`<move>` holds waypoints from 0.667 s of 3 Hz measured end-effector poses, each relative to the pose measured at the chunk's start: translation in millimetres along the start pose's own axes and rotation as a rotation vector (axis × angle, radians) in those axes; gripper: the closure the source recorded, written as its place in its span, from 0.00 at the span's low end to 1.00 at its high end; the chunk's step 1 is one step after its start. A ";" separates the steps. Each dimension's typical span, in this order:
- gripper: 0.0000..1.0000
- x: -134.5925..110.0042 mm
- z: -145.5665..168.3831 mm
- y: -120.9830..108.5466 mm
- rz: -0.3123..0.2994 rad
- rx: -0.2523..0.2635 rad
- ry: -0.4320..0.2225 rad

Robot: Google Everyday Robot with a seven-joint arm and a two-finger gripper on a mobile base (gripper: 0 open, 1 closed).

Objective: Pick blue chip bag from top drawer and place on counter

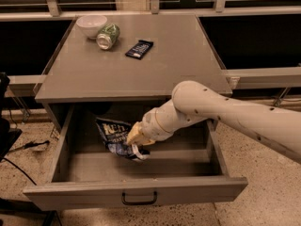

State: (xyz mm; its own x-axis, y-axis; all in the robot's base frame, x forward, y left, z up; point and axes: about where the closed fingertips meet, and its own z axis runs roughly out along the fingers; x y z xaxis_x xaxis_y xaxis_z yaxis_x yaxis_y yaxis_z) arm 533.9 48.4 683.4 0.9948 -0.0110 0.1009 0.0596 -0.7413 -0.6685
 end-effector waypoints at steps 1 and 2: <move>1.00 12.3 -21.1 -14.5 -0.004 0.052 0.027; 1.00 18.4 -47.1 -24.5 0.009 0.070 0.022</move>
Offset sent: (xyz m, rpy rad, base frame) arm 0.0155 -0.0309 0.0861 0.0898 0.0116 -0.0179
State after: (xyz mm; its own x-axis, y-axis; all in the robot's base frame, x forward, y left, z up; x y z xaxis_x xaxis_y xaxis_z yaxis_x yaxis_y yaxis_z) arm 546.8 34.7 736.3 0.9933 -0.0327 0.1104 0.0572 -0.6926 -0.7191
